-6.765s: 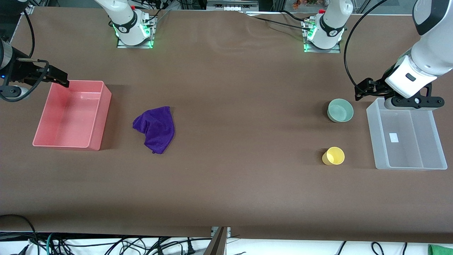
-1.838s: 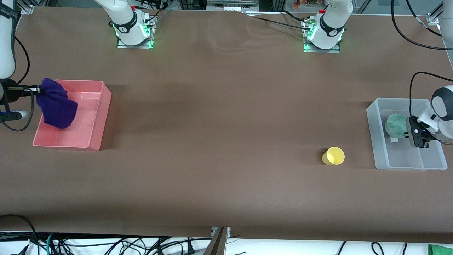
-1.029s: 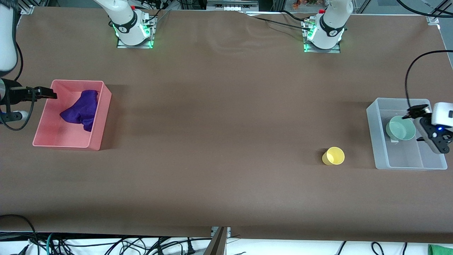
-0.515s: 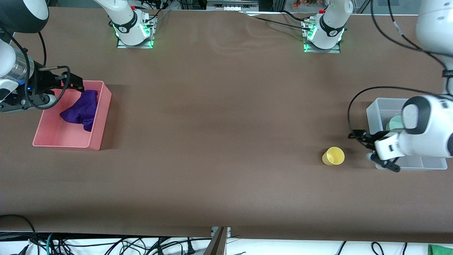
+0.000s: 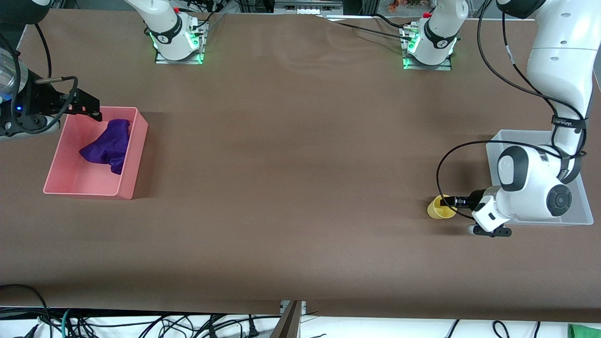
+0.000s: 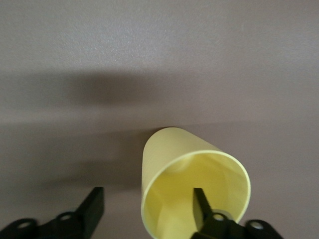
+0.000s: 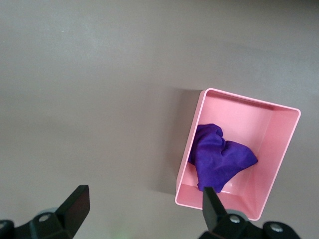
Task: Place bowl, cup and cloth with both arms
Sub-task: 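Reach the left gripper to the yellow cup and grasp it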
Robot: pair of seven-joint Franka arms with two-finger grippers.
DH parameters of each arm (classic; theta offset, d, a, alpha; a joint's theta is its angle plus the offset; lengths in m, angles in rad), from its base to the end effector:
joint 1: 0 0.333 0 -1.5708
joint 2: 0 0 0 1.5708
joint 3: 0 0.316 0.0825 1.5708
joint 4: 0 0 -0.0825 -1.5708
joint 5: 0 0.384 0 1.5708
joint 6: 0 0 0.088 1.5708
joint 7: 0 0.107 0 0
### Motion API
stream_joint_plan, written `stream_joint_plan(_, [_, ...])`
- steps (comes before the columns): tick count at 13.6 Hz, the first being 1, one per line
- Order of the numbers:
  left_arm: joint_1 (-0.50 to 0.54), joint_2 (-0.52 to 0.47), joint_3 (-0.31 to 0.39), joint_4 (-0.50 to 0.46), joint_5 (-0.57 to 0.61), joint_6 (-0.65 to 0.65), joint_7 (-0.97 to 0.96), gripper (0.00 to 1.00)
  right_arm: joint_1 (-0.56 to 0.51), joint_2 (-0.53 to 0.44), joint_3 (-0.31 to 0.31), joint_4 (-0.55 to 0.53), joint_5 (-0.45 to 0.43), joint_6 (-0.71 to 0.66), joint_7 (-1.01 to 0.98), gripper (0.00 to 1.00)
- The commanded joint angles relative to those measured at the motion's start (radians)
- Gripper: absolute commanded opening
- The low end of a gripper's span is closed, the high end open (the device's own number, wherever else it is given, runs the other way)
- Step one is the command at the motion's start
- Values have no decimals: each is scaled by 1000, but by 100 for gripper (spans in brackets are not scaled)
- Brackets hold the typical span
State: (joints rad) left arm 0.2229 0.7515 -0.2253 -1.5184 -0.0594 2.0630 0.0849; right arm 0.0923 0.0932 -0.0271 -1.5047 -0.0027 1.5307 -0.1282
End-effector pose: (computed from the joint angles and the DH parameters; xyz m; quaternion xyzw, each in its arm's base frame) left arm 0.6890 0.0174 0.2116 0.9901 -0.0048 -0.0905 0.1074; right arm 0.5770 0.0381 0.5994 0.9948 0.0965 -0.0336 0.0015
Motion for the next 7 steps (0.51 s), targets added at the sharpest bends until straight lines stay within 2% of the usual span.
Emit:
stream_joint_plan(1, [-5,17,4,24,-26,0,-11,0,-14,-9,15,-3,-3,-12,19,100])
stream_joint_plan(5, [-5,6,6,27,-13,-6,-2,0,-13,-12,24,-3,-5,-24,80,100])
stream_joint_plan(7, [3,-33,14,30,-8,-68,24,0,-14,-10,27,-3,-8,-24,81,100])
